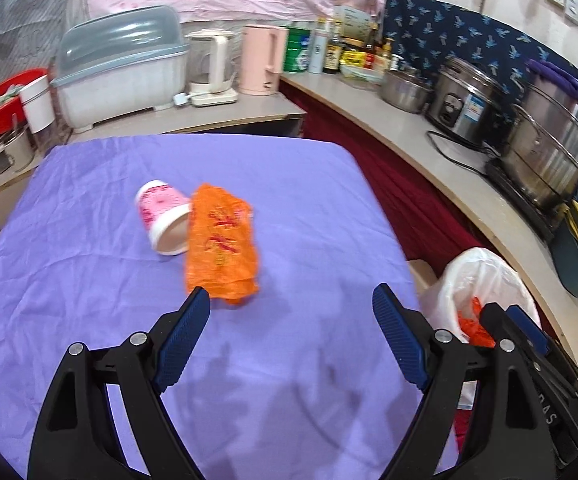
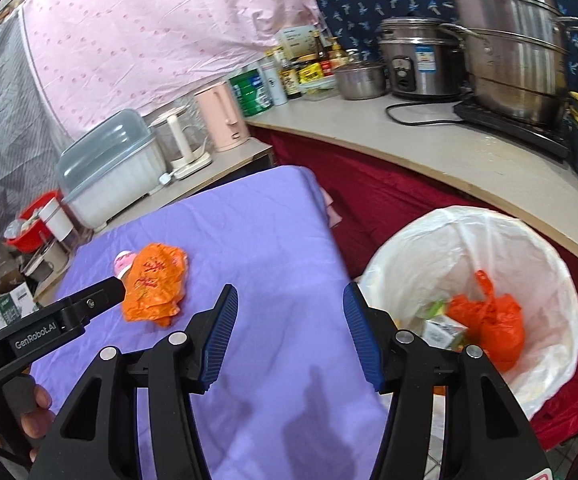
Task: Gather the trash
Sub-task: 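Move both tools back toward the pink cup and orange snack bag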
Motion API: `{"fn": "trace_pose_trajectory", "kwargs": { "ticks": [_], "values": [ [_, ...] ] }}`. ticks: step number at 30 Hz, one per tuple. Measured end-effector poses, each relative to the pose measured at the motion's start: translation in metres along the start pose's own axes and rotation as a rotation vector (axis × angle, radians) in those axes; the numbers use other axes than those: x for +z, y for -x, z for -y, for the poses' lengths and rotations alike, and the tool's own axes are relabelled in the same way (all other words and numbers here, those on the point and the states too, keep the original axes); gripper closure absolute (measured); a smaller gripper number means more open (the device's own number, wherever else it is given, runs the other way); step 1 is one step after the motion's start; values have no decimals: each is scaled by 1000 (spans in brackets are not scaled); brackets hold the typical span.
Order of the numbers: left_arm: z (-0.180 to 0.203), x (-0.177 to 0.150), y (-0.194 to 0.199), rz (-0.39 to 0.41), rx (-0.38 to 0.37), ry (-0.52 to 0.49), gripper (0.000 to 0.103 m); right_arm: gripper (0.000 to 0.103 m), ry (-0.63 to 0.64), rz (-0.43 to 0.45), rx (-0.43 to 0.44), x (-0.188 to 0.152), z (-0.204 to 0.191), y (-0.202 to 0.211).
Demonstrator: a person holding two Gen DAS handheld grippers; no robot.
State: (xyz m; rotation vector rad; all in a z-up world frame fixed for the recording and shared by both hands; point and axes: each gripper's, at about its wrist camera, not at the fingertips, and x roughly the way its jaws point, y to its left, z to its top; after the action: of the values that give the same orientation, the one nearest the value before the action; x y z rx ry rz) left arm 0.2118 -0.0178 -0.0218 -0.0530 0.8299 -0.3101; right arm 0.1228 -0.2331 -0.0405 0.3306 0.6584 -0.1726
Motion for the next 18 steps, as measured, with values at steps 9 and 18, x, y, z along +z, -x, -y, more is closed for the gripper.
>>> {"fn": "trace_pose_trajectory", "kwargs": {
  "ticks": [9, 18],
  "values": [
    [-76, 8, -7, -5, 91, 100, 24, 49, 68, -65, 75, -10, -65, -40],
    [-132, 17, -16, -11, 137, 171, 24, 42, 118, -117, 135, -17, -122, -81]
  ]
}}
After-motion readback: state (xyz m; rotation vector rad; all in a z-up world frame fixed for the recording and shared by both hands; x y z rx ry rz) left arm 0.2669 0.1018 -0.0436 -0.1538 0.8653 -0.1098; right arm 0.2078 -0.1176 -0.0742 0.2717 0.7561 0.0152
